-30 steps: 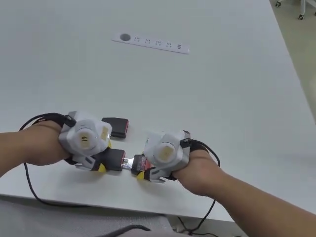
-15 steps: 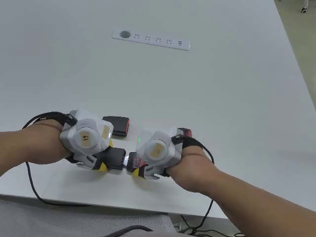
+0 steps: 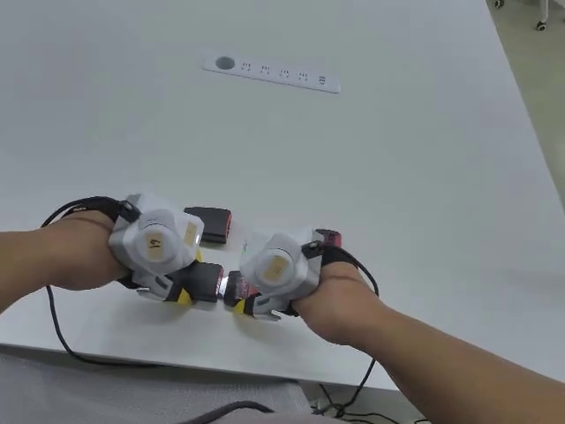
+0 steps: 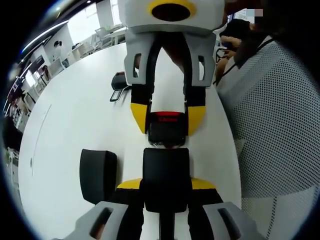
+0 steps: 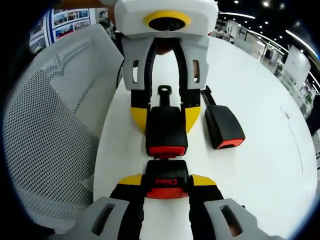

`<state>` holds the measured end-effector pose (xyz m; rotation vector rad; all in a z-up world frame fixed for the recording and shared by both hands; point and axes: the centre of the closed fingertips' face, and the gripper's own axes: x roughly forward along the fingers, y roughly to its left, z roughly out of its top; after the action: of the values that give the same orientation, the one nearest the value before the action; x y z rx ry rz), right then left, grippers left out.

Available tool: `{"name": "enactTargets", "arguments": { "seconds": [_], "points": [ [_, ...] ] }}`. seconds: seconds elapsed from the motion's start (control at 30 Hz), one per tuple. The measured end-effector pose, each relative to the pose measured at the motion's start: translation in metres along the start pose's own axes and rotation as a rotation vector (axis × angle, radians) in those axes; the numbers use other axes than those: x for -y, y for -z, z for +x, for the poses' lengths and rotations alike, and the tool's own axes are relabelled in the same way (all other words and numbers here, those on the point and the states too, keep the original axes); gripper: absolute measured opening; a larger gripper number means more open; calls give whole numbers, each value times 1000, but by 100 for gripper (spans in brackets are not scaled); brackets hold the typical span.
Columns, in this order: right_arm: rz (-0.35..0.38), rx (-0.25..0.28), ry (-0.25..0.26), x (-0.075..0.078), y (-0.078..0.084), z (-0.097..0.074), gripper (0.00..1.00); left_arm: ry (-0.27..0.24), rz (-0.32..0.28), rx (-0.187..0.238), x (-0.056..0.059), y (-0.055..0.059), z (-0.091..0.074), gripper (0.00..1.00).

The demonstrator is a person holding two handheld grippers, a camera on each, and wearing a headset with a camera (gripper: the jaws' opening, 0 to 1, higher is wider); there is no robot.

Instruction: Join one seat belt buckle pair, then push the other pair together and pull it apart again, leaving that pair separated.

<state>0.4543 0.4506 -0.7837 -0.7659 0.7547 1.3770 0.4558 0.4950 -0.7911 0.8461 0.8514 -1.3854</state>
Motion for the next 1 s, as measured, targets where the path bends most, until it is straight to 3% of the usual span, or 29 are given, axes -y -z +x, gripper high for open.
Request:
{"name": "enactTargets", "arguments": {
  "seconds": [0.33,0.87,1.0],
  "points": [
    [-25,-6,1,0,5,4,29,-1,-5,29,-1,4,-1,33],
    [-5,-4,0,-1,7,3,31,-12,-36,29,0,3,-3,33],
    [-13,-14,-23,-3,8,3,32,-8,-24,19,1,3,-3,34]
  ]
}}
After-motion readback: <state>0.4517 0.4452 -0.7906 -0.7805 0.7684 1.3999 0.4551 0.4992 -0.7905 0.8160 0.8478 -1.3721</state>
